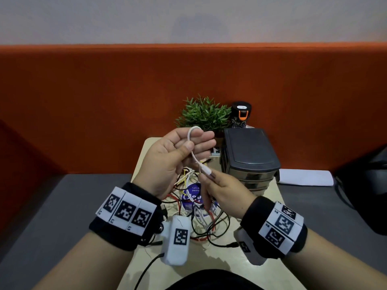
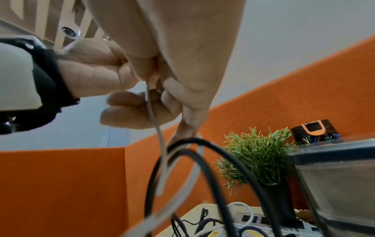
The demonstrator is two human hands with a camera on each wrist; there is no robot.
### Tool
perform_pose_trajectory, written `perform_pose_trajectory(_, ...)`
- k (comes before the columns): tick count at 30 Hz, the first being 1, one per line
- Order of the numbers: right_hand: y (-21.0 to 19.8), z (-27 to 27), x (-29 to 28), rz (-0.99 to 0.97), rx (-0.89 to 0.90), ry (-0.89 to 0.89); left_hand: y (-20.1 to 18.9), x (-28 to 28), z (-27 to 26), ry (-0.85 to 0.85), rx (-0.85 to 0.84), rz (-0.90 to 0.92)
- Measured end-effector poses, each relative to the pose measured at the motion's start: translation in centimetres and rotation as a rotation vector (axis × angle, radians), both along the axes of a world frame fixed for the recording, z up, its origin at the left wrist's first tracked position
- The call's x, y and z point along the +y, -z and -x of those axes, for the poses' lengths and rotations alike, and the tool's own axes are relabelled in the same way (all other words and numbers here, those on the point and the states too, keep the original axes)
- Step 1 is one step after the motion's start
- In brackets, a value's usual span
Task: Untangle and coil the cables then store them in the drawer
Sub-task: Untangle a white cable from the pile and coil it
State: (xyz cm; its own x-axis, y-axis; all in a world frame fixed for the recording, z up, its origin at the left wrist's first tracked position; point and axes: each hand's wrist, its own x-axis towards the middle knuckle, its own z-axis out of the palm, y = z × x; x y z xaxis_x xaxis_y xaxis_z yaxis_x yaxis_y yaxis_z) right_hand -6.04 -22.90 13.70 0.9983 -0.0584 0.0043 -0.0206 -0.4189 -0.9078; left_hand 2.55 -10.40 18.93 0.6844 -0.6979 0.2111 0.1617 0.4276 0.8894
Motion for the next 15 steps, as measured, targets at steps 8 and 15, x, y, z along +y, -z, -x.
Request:
perform_pose_trajectory(8,0.85,0.59,0.76,0.031,0.052,-0.083,0.32,-0.11,-0.64,-0.230,-0.084,-0.076)
perform_pose_trajectory(15,0.40,0.76,0.73,0.037,0.086,-0.063,0.61,0.02,-0.50,-0.248,-0.299,-0.266)
